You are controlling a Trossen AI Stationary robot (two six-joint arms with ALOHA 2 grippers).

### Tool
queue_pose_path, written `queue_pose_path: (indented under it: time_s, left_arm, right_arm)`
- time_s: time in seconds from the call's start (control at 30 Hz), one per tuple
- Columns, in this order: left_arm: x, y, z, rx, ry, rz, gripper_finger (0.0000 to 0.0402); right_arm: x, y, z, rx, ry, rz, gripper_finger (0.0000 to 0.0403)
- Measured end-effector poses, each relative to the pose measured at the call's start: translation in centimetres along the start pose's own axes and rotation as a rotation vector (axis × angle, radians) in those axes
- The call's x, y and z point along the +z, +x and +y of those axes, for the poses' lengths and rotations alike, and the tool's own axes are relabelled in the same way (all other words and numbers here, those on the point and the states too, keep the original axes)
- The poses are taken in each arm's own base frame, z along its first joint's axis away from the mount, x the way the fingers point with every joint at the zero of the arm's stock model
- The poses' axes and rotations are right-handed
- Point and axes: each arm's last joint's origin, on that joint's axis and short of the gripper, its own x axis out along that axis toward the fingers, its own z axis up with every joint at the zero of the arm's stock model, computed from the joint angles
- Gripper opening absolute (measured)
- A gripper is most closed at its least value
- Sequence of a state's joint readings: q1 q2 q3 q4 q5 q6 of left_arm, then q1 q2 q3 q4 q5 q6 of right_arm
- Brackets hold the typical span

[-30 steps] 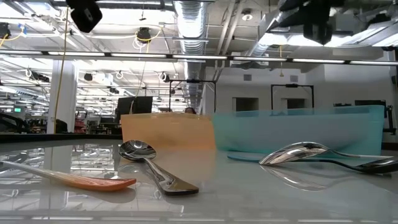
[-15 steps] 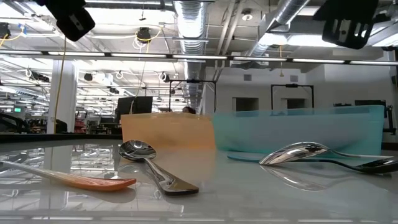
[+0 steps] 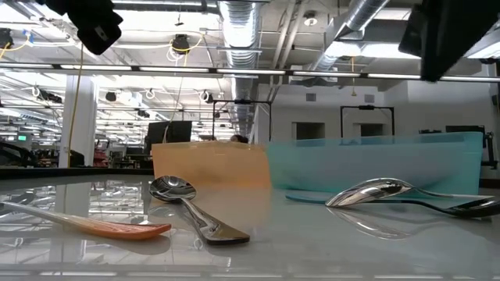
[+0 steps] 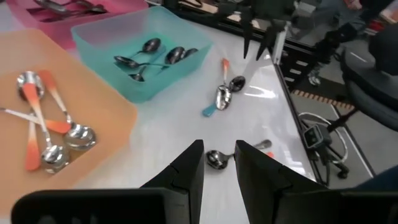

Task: Sort silverware by color (type)
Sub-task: Put the orange spoon into the orange bin

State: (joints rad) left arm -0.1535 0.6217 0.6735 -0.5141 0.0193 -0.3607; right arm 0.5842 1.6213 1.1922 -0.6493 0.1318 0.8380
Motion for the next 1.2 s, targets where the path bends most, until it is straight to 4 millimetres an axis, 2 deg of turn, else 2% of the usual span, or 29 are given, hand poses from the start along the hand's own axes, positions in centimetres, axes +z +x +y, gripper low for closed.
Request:
queue_pose_path:
  time_s: [0.13, 0.27, 0.43, 0.57, 0.97, 1.2]
  left_arm:
    - [-0.1, 0.0, 0.1, 0.020, 0.000, 0.003, 0.0076]
    - [-0.2, 0.0, 0.2, 0.036, 0.000, 0.011, 0.0076]
    - [-0.2, 0.0, 0.2, 0.051, 0.000, 0.013, 0.0076]
    - [-0.2, 0.0, 0.3, 0.082, 0.000, 0.001, 0.0076]
    - [-0.1, 0.0, 0.5, 0.156, 0.001, -0.029, 0.0076]
    - [0.0, -0.1, 0.7, 0.216, 0.002, -0.053, 0.0076]
  right_arm:
    - [0.2, 1.1, 0.9, -0.122, -0.121, 0.129, 0.0123]
    - [-0.3, 2.5, 1.9, -0.142, -0.221, 0.174, 0.0123]
    - [-1.5, 4.1, 2.4, -0.171, -0.250, 0.219, 0.0123]
    - [-1.6, 5.1, 2.3, -0.190, -0.211, 0.238, 0.0123]
    - [-3.3, 5.7, 0.1, -0.220, -0.118, 0.215, 0.0124]
    - [-5.0, 5.1, -2.3, -0.182, -0.072, 0.177, 0.0152]
